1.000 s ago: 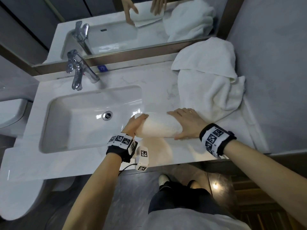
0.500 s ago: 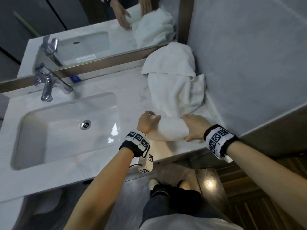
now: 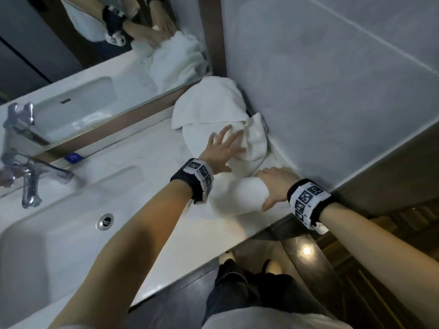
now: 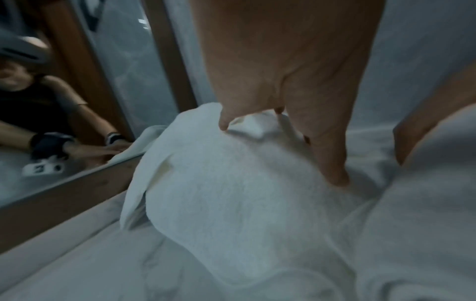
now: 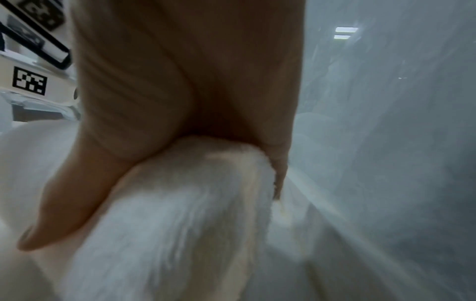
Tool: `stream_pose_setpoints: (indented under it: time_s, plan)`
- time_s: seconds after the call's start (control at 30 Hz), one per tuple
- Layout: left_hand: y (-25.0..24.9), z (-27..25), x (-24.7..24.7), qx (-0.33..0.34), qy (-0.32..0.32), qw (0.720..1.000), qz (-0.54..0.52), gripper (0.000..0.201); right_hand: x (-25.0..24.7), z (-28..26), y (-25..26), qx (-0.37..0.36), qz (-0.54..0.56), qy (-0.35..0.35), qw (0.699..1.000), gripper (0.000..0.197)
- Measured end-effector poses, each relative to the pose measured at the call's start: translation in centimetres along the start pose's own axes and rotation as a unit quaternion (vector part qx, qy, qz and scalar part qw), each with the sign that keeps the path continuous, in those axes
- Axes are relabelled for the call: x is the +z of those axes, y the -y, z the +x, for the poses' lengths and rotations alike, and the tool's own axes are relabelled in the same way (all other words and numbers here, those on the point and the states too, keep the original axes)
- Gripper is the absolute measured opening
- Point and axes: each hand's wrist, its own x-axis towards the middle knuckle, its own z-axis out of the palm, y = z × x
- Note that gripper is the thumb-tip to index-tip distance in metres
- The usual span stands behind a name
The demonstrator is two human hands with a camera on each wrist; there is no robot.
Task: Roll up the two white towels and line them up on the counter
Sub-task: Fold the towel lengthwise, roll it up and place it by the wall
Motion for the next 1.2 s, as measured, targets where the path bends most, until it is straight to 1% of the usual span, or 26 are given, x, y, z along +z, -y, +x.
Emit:
stream_pose_setpoints:
  time_s: [0.07, 0.1, 0.17, 0.23, 0.33, 0.37, 0.43, 0.5, 0.57, 0.67, 0.7, 0.77, 0.83, 0.87, 0.9, 0.97, 1.03, 1.07, 1.1, 1.13, 1.17, 1.2]
  plan:
    - [0.7, 1.0, 0.0, 0.028, 0.011, 0.998, 0.050, 0.075, -0.2, 0.3, 0.1, 0.003, 0.025, -0.006, 1.000, 0.089]
    - [1.1, 1.5, 0.0, 0.034, 0.012, 0.997, 0.061, 0.073, -0.2, 0.6, 0.1, 0.005, 0.035, -0.013, 0.999, 0.088]
    - [2.5, 2.4, 0.1, 0.039, 0.006, 0.997, 0.068, 0.062, -0.2, 1.0, 0.4, 0.014, 0.048, -0.031, 0.998, 0.086]
    - [4.1, 2.9, 0.2, 0.033, -0.017, 0.998, 0.058, 0.049, 0.0, 1.5, 0.6, 0.034, 0.060, -0.041, 0.997, 0.084]
    - [6.6, 3.0, 0.1, 0.016, -0.074, 0.997, 0.026, 0.035, 0.0, 1.8, 0.8, 0.065, 0.072, -0.036, 0.995, 0.082]
    - [7.5, 2.7, 0.0, -0.002, -0.088, 0.996, 0.012, 0.033, -0.2, 1.9, 0.9, 0.070, 0.072, -0.032, 0.994, 0.083]
    - [9.9, 1.7, 0.0, -0.059, -0.110, 0.992, -0.005, 0.029, -0.3, 1.8, 1.1, 0.075, 0.067, -0.026, 0.995, 0.083]
    - [12.7, 0.4, 0.6, -0.117, -0.121, 0.986, 0.014, 0.025, -0.3, 1.7, 1.2, 0.080, 0.063, -0.027, 0.994, 0.082]
    - [15.1, -1.1, 1.3, -0.181, -0.108, 0.977, 0.027, 0.025, -0.3, 1.6, 1.2, 0.087, 0.069, -0.029, 0.993, 0.082]
    - [17.8, -3.1, 2.3, -0.294, -0.082, 0.952, 0.016, 0.029, -0.1, 1.6, 1.3, 0.108, 0.084, -0.035, 0.990, 0.086]
    - [18.4, -3.7, 2.6, -0.319, -0.068, 0.945, 0.005, 0.032, -0.1, 1.5, 1.3, 0.118, 0.092, -0.040, 0.988, 0.087]
    - [18.8, -4.3, 3.1, -0.335, -0.028, 0.942, -0.013, 0.039, 0.1, 1.5, 1.3, 0.141, 0.112, -0.052, 0.982, 0.090]
    - [18.0, -4.2, 3.3, -0.320, 0.002, 0.947, -0.018, 0.044, 0.2, 1.4, 1.1, 0.165, 0.141, -0.065, 0.974, 0.094]
    - [17.3, -3.9, 3.1, -0.306, 0.002, 0.952, -0.022, 0.044, 0.3, 1.4, 1.0, 0.176, 0.154, -0.070, 0.970, 0.096]
    - [16.4, -3.5, 2.8, -0.288, -0.008, 0.957, -0.030, 0.041, 0.4, 1.3, 1.0, 0.186, 0.164, -0.074, 0.966, 0.098]
    - [14.2, -2.3, 2.0, -0.236, -0.052, 0.969, -0.061, 0.032, 0.6, 1.2, 0.8, 0.206, 0.178, -0.086, 0.958, 0.100]
    - [11.6, -0.9, 1.1, -0.157, -0.101, 0.974, -0.127, 0.026, 0.6, 1.0, 0.6, 0.223, 0.189, -0.101, 0.951, 0.097]
    - [10.2, -0.3, 0.7, -0.107, -0.111, 0.972, -0.177, 0.025, 0.7, 0.8, 0.6, 0.231, 0.192, -0.107, 0.948, 0.096]
    - [8.8, 0.3, 0.5, -0.051, -0.106, 0.968, -0.223, 0.027, 0.8, 0.6, 0.4, 0.240, 0.197, -0.114, 0.944, 0.094]
    - [7.4, 0.8, 0.4, 0.007, -0.087, 0.964, -0.250, 0.032, 1.0, 0.4, 0.3, 0.250, 0.201, -0.121, 0.939, 0.091]
    - [6.2, 1.2, 0.5, 0.061, -0.064, 0.964, -0.252, 0.040, 1.2, 0.2, 0.2, 0.262, 0.206, -0.127, 0.934, 0.090]
    - [5.1, 1.6, 0.7, 0.103, -0.046, 0.966, -0.231, 0.048, 1.4, 0.0, 0.1, 0.275, 0.209, -0.133, 0.929, 0.090]
